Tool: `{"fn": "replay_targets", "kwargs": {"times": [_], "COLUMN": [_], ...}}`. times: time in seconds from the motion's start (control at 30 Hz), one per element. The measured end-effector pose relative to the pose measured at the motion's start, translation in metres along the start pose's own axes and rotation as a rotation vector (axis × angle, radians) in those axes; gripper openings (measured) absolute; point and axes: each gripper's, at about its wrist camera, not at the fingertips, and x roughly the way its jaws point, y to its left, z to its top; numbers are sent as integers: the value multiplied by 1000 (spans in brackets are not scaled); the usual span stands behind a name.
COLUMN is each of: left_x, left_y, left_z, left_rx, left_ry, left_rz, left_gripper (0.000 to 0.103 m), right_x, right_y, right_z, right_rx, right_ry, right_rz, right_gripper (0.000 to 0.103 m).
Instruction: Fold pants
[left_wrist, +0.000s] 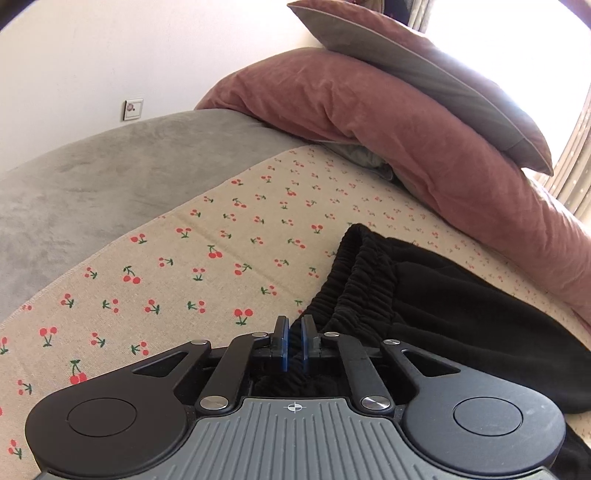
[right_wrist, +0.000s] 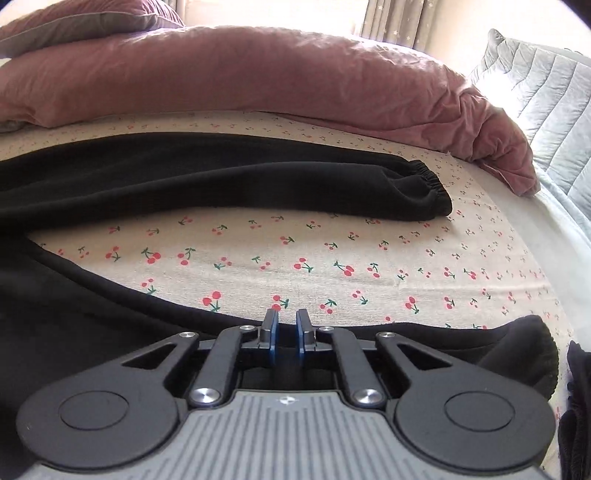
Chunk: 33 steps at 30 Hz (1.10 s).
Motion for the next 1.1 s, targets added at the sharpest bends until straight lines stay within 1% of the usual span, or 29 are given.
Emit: {"fn": "replay_targets", "kwargs": {"times": [0.03, 0.07, 0.1, 0.13, 0.17, 0.2, 0.23, 0.27, 0.3, 0.33, 0.4, 0.47, 0.5, 0.53, 0.57, 0.63, 0.67, 0.7, 0.73, 0.77, 0.8, 0.83, 0.87, 0.9, 0.93, 0.97, 1.03, 1.1], "left_x": [-1, 0, 3, 5, 5, 5, 3, 1, -1, -1, 3, 10, 11, 13, 13, 13, 13, 12, 12, 12, 12, 11, 11, 10, 9, 8, 7, 6], "left_y": [-4, -7, -12, -17, -20, -25, -30, -35, -39, -42, -42, -37, -35, -34, -34, -33, -33, -33, -34, -33, -33, -33, -34, -34, -34, -34, -32, -31], "left_z": [1, 1, 0, -2, -3, -6, -8, -10, -12, -13, -16, -19, -19, -20, -20, -20, -20, -20, -20, -20, -21, -22, -23, -23, -23, -23, -23, -24], "left_rx": [-3, -4, -6, -11, -13, 0, 25, 55, 85, 118, 150, 149, 148, 154, 156, 150, 147, 145, 142, 139, 135, 132, 129, 127, 119, 112, 103, 106], "left_ry": [-9, -5, 11, 25, 29, 34, 31, 19, 9, 8, 32, 62, 63, 60, 59, 60, 59, 59, 58, 57, 56, 55, 54, 54, 54, 55, 57, 57], "left_rz": [-17, -28, -40, -47, -51, -60, -64, -60, -50, -35, -8, 19, 23, 34, 45, 52, 55, 58, 62, 66, 71, 76, 80, 82, 83, 79, 70, 70], "left_gripper": [17, 32, 41, 54, 55, 55, 55, 55, 55, 55, 55, 55, 55, 55, 55, 55, 55, 55, 55, 55, 55, 55, 55, 55, 55, 55, 55, 55], "right_x": [-6, -10, -13, -17, -19, -21, -24, -26, -28, -32, -34, -34, -35, -35, -37, -36, -32, -28, -25, -23, -20, -17, -17, -18, -28, -40, -75, -102], "right_y": [8, 11, 13, 16, 17, 15, 11, 0, -16, -35, -80, -121, -137, -154, -166, -187, -190, -189, -183, -177, -172, -172, -174, -176, -189, -192, -188, -179], "right_z": [0, 0, 0, 1, 0, 0, 0, 0, -1, -4, -15, -36, -47, -58, -66, -83, -87, -89, -87, -84, -82, -81, -82, -82, -84, -81, -67, -56], "right_rx": [-13, -22, -22, -18, -9, -4, -2, 17, 63, 135, 261, 369, 420, 483, 536, 680, 725, 737, 716, 689, 676, 674, 688, 707, 741, 759, 738, 721], "right_ry": [-17, -25, -30, -36, -36, -38, -41, -45, -48, -42, -7, 45, 68, 84, 86, 79, 84, 88, 85, 79, 76, 73, 47, 25, -28, -70, -166, -227], "right_rz": [13, 24, 37, 56, 71, 72, 59, 25, -10, -46, -115, -226, -264, -284, -278, -196, -160, -139, -130, -129, -127, -130, -127, -115, -85, -94, -162, -206], "right_gripper": [14, 21, 24, 31, 36, 39, 41, 45, 47, 50, 50, 49, 48, 48, 48, 47, 45, 44, 40, 33, 31, 25, 14, 10, 7, 6, 6, 6]}}
